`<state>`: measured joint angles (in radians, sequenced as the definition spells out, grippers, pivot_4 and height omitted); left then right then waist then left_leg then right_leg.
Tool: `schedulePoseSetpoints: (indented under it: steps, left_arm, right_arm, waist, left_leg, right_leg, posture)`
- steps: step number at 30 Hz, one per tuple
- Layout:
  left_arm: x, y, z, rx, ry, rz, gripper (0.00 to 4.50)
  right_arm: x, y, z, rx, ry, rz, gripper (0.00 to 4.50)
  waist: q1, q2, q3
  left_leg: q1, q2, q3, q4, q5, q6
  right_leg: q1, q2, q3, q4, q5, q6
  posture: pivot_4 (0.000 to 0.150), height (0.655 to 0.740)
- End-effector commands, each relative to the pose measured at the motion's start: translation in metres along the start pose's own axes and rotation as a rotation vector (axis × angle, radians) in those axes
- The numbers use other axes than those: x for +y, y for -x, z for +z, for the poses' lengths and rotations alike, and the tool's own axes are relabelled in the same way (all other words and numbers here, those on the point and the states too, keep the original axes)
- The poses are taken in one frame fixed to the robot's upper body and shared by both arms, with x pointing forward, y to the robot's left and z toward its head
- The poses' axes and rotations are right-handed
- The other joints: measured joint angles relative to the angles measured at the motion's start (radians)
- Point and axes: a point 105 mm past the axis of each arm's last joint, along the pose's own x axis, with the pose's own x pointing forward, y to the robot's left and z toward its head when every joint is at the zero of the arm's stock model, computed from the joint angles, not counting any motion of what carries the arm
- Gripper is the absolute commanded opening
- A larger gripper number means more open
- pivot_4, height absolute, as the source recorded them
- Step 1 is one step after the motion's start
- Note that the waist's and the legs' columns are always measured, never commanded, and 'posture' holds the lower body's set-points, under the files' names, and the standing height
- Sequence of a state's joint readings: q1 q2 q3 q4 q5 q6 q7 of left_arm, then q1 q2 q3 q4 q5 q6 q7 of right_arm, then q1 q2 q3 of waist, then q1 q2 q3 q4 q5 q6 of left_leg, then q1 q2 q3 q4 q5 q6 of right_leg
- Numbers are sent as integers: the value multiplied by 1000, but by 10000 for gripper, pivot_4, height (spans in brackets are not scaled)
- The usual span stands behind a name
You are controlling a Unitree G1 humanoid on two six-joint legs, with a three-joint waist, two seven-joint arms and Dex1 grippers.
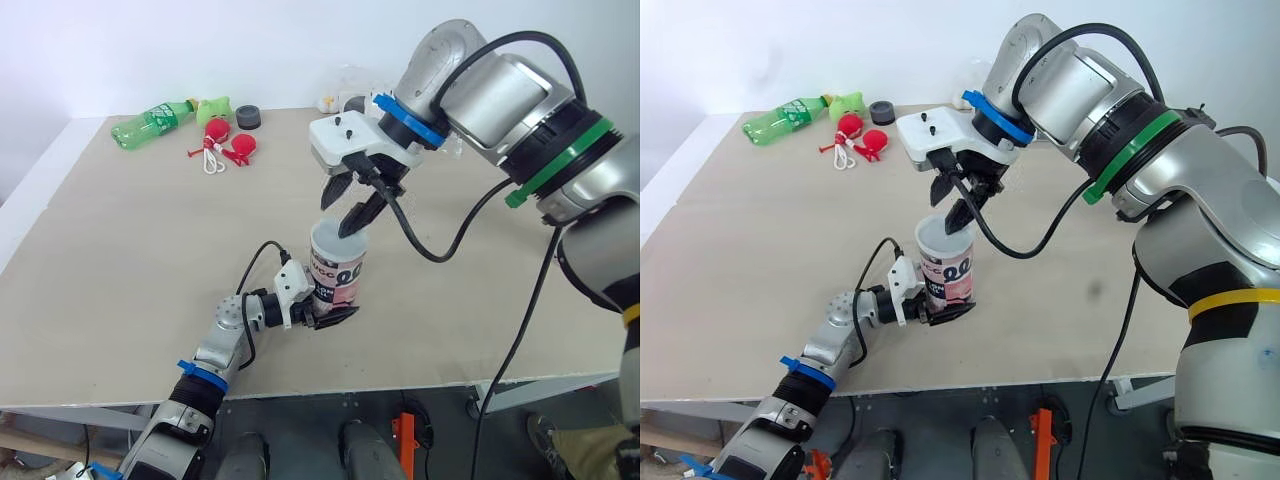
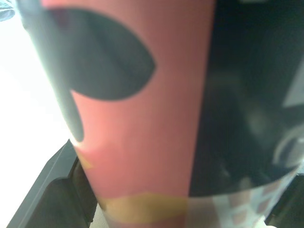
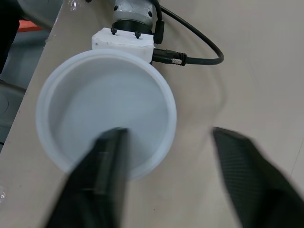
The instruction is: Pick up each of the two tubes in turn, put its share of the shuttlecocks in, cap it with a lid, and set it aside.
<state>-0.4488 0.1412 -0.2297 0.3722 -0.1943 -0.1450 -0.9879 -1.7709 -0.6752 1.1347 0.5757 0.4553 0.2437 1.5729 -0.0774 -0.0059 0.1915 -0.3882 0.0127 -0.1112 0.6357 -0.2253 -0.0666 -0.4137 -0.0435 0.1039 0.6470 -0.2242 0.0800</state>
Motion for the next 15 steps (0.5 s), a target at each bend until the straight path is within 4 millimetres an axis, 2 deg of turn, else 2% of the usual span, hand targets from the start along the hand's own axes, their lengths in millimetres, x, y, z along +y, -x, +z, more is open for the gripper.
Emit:
schedulePoseSetpoints:
  steps: [1, 10, 13, 15]
  left_arm:
    - [-8, 0, -12, 32, 36, -20, 36714]
    - [-8, 0, -12, 32, 36, -22, 36714]
    - [-8, 0, -12, 33, 36, -23, 36714]
    - [-9, 0, -12, 34, 37, -24, 36714]
  right_arm:
    - [1, 10, 12, -27, 31, 7, 44292]
    - [-11, 28, 28, -72, 36, -73, 44292]
    - [-11, 34, 33, -88, 44, -87, 36318]
    - [-8, 36, 36, -98, 55, -83, 27238]
  waist:
    - [0, 0, 0]
    - [0, 0, 0]
    - [0, 0, 0]
    - [0, 0, 0]
  left_leg:
    - [0, 0, 0, 0, 0, 0]
    - [0, 0, 0, 0, 0, 0]
    - [0, 0, 0, 0, 0, 0]
    - [-1, 0, 0, 0, 0, 0]
  right_leg:
    - [0, 0, 0, 0, 0, 0]
    - [0, 0, 0, 0, 0, 0]
    - [0, 0, 0, 0, 0, 0]
    - [0, 0, 0, 0, 0, 0]
  posture:
    - [1500, 7400]
    - [1500, 7400]
    - [1500, 7400]
    - [1500, 7400]
